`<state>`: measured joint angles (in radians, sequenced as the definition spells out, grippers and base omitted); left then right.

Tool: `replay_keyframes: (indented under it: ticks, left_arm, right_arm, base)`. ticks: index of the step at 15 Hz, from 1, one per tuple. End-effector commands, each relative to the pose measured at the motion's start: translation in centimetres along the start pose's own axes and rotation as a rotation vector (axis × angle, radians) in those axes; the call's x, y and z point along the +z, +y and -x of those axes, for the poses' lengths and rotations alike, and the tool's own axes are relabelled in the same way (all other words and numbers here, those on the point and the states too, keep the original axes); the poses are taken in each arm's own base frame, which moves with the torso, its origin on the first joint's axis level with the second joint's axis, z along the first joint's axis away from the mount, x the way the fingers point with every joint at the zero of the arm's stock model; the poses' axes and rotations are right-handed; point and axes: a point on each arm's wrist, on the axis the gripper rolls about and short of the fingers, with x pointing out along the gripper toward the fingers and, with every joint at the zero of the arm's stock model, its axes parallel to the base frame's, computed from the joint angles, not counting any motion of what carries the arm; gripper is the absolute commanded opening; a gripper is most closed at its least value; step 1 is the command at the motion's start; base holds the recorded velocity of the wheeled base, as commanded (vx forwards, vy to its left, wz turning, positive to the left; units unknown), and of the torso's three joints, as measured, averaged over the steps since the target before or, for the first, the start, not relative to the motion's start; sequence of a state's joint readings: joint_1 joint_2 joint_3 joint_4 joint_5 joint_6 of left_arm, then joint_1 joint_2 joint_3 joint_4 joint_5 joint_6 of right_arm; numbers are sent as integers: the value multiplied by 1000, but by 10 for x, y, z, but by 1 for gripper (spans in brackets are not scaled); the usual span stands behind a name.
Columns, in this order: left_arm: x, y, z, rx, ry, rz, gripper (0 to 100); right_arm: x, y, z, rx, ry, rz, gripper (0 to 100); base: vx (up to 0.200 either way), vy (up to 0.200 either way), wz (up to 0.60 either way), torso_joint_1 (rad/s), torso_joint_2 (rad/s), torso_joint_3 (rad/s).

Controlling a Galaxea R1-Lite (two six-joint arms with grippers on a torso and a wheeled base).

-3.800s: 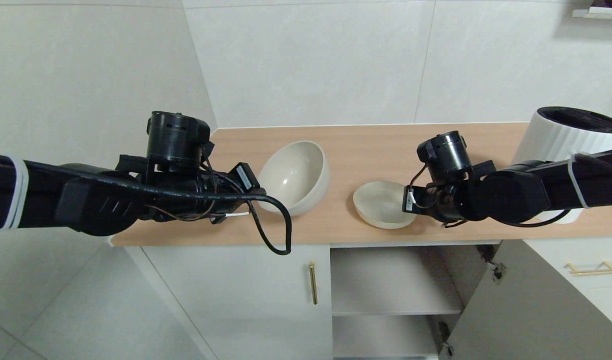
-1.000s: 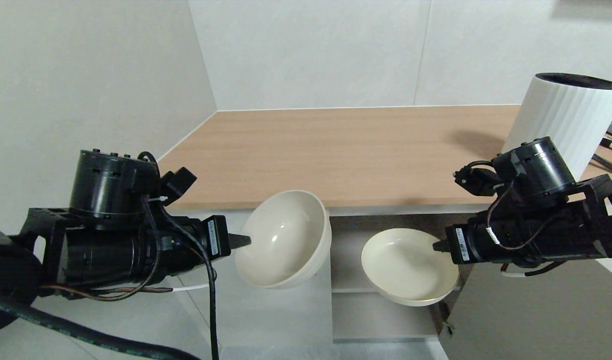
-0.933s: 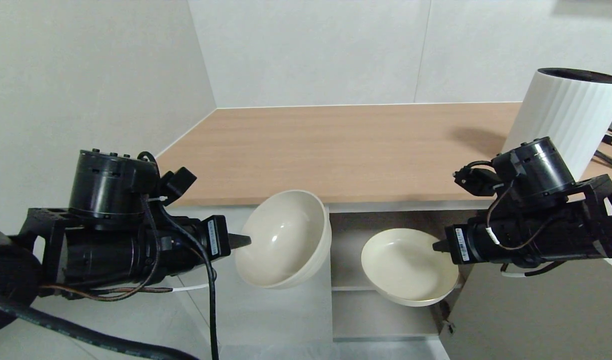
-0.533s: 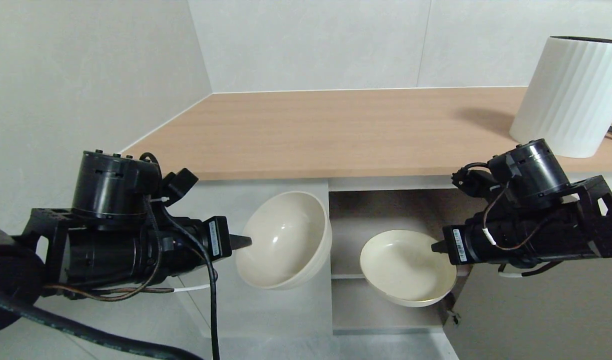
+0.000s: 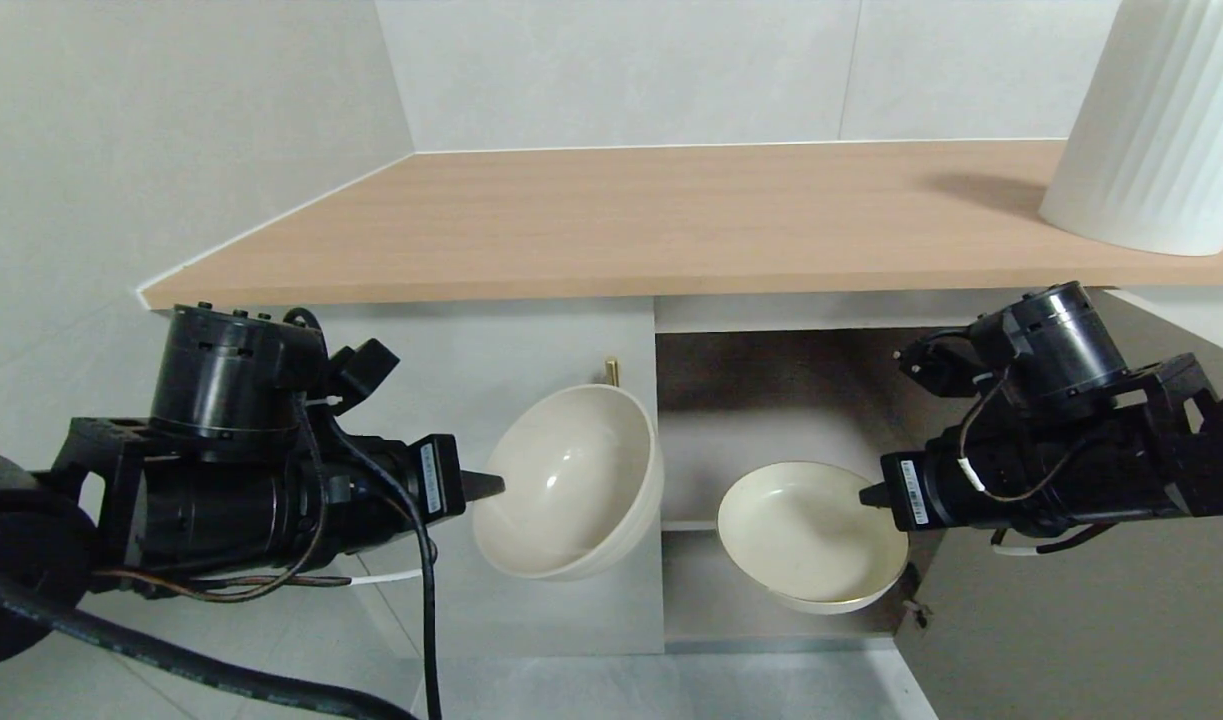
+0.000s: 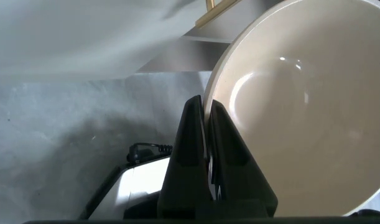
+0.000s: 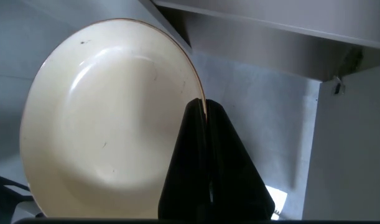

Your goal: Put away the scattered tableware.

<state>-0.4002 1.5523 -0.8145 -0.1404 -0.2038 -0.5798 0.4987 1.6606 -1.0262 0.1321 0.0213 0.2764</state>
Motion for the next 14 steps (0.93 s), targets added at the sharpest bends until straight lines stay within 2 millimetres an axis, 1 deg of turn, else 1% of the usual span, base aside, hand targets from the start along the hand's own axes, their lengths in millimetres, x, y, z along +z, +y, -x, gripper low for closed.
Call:
replay_keyframes:
  ticks: [1,3,5,8,11,13,14]
  left_arm:
    - [0,0,0,0,1,0,0]
    - [0,0,0,0,1,0,0]
    - [0,0,-1,1,4,0,0]
    - [-1,0,-3,2,9,0,0]
    - [-1,0,-4,4,13,0,0]
    - [-3,0,-5,2,19,-3,0]
    - [-4,-1,-8,4,27,-4,0]
  right_arm:
    - [0,0,-2,-1,5,0,0]
    - [-1,0,-4,-2,13,1,0]
    - [-2,-1,-16,-8,30,-1,0]
    - [-5,-3,-47,-34,51,-2,0]
    - [-7,-6,-85,-110,33,-7,0]
    - [-9,-7,-102,-108,20,-11,0]
    - [-13,-10,-122,-125,8,-37,0]
  base:
    - [0,0,0,-17,56,46]
    - [0,0,0,0,0,0]
    - [0,0,0,0,0,0]
    - [0,0,0,0,0,0]
    - [0,0,0,0,0,0]
    - [0,0,0,0,0,0]
    - [0,0,0,0,0,0]
